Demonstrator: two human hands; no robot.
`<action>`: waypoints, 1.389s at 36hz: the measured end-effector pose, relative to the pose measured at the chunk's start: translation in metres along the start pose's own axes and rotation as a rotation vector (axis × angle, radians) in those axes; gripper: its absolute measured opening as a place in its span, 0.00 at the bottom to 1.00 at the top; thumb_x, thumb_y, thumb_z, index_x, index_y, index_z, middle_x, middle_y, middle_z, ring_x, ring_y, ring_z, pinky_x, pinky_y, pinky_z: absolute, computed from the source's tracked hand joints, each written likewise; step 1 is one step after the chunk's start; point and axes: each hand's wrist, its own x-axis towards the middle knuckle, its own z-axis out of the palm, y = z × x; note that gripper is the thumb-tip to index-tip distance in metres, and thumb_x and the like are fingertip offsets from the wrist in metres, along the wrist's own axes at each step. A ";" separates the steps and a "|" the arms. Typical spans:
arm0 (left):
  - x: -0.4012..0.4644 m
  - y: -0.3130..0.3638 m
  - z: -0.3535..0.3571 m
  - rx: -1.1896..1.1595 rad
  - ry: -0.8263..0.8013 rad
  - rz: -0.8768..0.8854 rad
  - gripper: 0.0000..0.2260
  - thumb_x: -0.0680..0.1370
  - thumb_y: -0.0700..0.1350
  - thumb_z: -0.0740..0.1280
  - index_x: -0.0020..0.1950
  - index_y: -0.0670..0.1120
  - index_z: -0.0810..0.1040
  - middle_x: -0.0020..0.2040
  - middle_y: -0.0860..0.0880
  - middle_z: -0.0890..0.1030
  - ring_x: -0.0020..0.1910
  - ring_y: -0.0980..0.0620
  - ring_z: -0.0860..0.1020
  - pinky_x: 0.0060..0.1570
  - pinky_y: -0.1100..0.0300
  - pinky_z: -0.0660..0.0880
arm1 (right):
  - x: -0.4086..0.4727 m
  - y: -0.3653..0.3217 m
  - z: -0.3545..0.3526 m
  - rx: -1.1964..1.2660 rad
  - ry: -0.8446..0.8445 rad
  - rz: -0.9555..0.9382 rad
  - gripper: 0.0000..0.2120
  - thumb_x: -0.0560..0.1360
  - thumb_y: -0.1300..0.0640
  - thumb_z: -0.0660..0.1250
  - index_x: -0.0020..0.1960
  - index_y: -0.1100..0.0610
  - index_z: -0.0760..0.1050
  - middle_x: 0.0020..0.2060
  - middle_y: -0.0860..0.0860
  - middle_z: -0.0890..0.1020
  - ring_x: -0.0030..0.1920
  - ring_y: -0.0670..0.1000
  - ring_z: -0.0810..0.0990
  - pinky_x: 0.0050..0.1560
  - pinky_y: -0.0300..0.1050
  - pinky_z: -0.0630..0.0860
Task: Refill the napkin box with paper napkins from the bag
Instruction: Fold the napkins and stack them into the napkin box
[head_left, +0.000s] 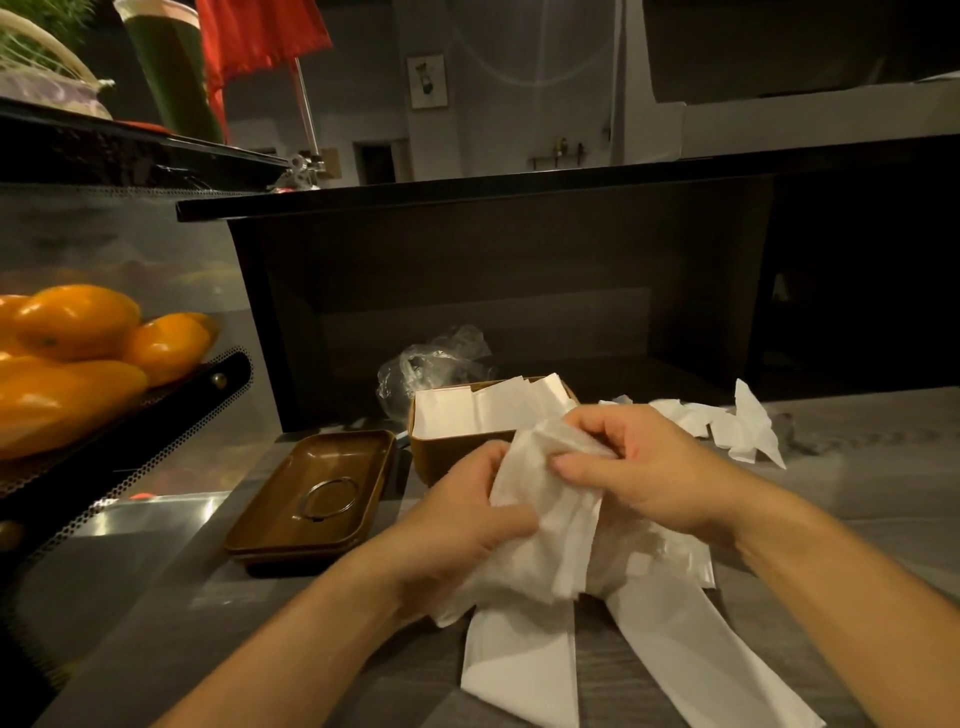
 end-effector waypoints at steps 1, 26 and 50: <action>0.001 -0.001 -0.001 0.039 0.074 0.031 0.19 0.75 0.40 0.74 0.62 0.55 0.76 0.57 0.52 0.83 0.56 0.52 0.82 0.58 0.47 0.80 | 0.001 0.001 -0.003 -0.001 0.031 0.000 0.05 0.79 0.50 0.69 0.53 0.48 0.81 0.46 0.46 0.84 0.49 0.48 0.84 0.51 0.49 0.84; 0.007 -0.010 0.002 0.439 0.254 0.309 0.09 0.82 0.50 0.65 0.60 0.62 0.72 0.55 0.61 0.78 0.55 0.63 0.77 0.49 0.67 0.80 | 0.006 0.018 0.000 -0.119 0.110 -0.126 0.07 0.79 0.56 0.70 0.52 0.44 0.78 0.43 0.38 0.81 0.47 0.40 0.81 0.41 0.35 0.80; 0.075 0.020 -0.048 0.701 0.555 0.178 0.12 0.86 0.49 0.52 0.49 0.50 0.72 0.47 0.51 0.75 0.44 0.54 0.75 0.45 0.60 0.75 | 0.088 -0.002 -0.044 0.027 0.376 0.392 0.15 0.77 0.56 0.73 0.64 0.56 0.79 0.54 0.51 0.82 0.52 0.51 0.81 0.57 0.51 0.80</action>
